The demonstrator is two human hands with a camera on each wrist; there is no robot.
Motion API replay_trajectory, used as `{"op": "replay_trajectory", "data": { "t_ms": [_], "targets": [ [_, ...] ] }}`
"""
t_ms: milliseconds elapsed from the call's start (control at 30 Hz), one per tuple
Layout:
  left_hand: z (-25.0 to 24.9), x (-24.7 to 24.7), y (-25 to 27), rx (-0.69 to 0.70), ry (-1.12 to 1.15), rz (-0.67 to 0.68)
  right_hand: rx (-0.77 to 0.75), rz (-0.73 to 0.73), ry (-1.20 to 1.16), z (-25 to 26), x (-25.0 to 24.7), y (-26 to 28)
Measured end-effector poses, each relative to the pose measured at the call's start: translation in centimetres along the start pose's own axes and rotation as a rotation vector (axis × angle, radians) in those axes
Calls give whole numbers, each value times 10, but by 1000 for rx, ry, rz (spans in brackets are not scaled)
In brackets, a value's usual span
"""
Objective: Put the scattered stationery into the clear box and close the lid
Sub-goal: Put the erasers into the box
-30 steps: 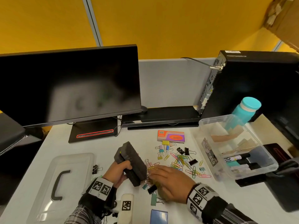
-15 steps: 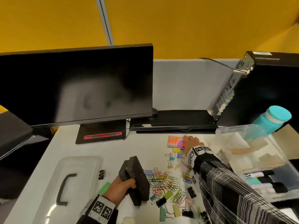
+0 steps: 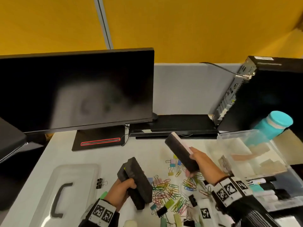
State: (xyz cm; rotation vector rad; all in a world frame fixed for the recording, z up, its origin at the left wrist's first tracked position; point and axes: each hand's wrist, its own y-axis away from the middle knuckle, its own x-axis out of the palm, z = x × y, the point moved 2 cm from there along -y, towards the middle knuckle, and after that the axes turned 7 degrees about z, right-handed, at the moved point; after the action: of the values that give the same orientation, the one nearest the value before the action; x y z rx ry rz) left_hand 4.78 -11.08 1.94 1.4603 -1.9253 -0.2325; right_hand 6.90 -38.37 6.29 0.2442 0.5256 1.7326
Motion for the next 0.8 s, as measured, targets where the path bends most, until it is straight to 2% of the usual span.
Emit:
{"op": "replay_trajectory", "data": {
  "t_ms": [67,167,233,300,400,467,600,667,733,800],
  "targets": [
    [-4,10,1,-3,5,21,64,56,-235,-6,13,7],
    [-8,27,5,7,2,37,0,105,-300,-11,37,17],
    [-13,37,12,11,33,83,-100,136,-166,-3,53,25],
    [-14,42,18,19,84,133,-196,114,85,4,65,28],
    [-16,43,27,35,147,203,-193,89,205,5,74,31],
    [-18,43,31,54,148,241,-120,179,123,1,80,35],
    [-24,45,38,86,45,293,27,454,-274,8,91,47],
    [-27,45,40,82,-35,293,51,569,-361,10,92,52],
    [-29,45,41,80,-126,276,51,609,-401,11,91,53],
    [-34,43,42,104,-280,232,42,588,-412,15,88,55]
  ]
}}
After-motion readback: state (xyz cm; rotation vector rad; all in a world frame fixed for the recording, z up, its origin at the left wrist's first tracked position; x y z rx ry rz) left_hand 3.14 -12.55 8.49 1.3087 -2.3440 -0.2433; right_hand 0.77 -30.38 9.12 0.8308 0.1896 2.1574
